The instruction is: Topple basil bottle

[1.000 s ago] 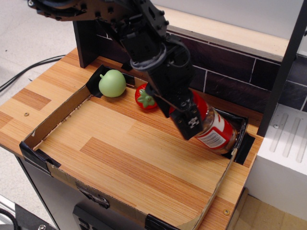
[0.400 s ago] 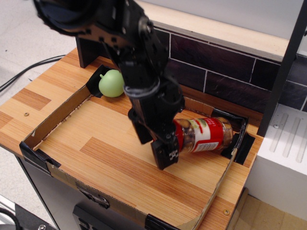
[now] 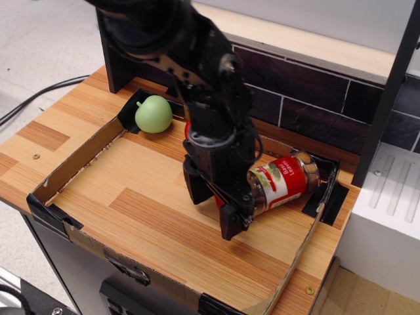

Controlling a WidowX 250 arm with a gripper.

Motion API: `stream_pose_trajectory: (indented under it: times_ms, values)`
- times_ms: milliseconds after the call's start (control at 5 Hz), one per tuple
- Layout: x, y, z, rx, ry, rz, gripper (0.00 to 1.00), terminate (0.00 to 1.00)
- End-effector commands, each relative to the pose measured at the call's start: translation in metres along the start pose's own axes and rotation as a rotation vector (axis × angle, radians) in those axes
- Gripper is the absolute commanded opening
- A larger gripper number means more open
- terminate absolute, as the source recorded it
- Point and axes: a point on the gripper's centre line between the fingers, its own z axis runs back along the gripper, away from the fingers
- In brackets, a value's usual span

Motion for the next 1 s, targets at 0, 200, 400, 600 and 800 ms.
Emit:
stream_pose_trajectory:
  times_ms: [0, 200, 400, 600, 800]
  values:
    - [0.016, -0.007, 0.040, -0.021, -0.033, 0.031, 1.00, 0.00]
    - [0.024, -0.009, 0.063, -0.011, -0.042, 0.132, 1.00, 0.00]
    - [0.026, -0.013, 0.074, -0.007, -0.042, 0.180, 1.00, 0.00]
    - [0.026, -0.013, 0.074, -0.007, -0.042, 0.180, 1.00, 0.00]
    - [0.026, -0.013, 0.074, -0.007, -0.042, 0.180, 1.00, 1.00]
